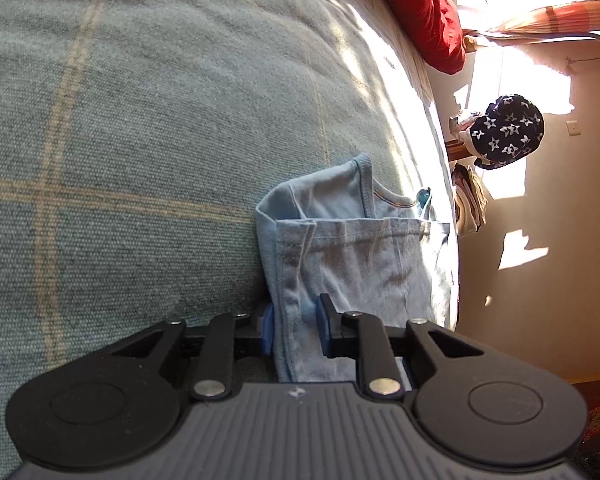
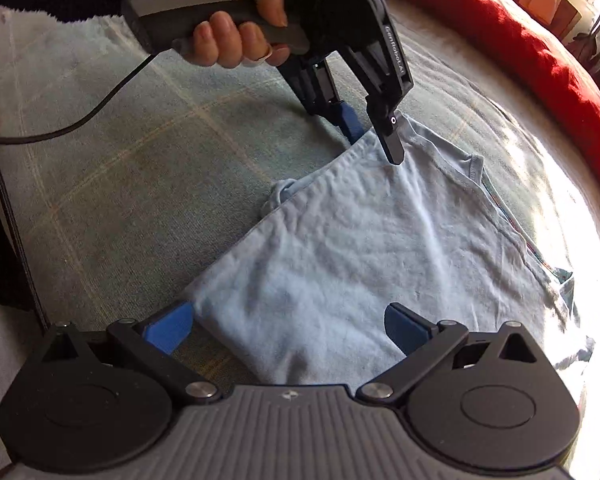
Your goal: Fold clothes
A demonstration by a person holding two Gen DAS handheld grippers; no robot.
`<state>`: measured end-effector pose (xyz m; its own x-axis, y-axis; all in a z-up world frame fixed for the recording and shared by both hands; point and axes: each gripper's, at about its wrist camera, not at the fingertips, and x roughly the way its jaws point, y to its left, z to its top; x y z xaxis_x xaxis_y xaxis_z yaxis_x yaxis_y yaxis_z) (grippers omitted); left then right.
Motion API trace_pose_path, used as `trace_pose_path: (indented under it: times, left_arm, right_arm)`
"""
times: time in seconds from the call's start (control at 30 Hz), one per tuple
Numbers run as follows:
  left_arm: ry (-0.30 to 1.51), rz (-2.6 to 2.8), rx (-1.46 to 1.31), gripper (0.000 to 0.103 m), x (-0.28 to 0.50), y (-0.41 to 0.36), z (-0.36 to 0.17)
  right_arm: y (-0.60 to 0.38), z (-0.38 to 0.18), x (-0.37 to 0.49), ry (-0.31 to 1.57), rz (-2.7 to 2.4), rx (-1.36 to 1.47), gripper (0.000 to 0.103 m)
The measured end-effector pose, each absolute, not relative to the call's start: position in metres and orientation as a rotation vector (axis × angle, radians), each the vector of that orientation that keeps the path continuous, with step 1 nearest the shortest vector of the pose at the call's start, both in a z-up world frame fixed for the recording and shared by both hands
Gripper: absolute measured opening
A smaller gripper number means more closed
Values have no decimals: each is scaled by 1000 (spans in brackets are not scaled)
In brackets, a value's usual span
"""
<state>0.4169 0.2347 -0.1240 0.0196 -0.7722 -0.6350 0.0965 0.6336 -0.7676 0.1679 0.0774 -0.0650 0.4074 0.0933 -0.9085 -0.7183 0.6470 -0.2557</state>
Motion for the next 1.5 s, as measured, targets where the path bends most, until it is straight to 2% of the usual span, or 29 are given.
trace_pose_path:
  times: [0.17, 0.7, 0.87, 1.0, 1.17, 1.23, 1.27, 1.33, 1.4, 1.5]
  left_arm:
    - [1408, -745, -660, 14, 418, 241, -131]
    - [1418, -739, -678, 14, 421, 245, -134]
    - [1427, -726, -700, 13, 422, 244, -135]
    - [1436, -715, -710, 13, 422, 242, -135]
    - [1432, -701, -715, 13, 421, 241, -135]
    - [1429, -695, -723, 13, 420, 241, -135]
    - [1428, -691, -727, 13, 420, 241, -135]
    - [1426, -689, -730, 13, 419, 242, -136]
    - [1425, -690, -736, 13, 420, 242, -137]
    - [1415, -687, -739, 13, 419, 243, -137]
  right_arm:
    - [96, -85, 149, 963, 543, -888, 103]
    - [101, -95, 122, 697, 607, -1258, 103]
    - [122, -98, 114, 628, 619, -1311, 99]
    - [116, -103, 96, 625, 596, -1357, 82]
    - [124, -98, 104, 598, 616, -1385, 78]
    - [126, -95, 103, 608, 624, -1378, 62]
    - [125, -96, 101, 622, 635, -1377, 58]
    - [125, -97, 95, 651, 656, -1375, 33]
    - [125, -98, 94, 666, 653, -1366, 27]
    - [125, -99, 92, 685, 645, -1350, 27]
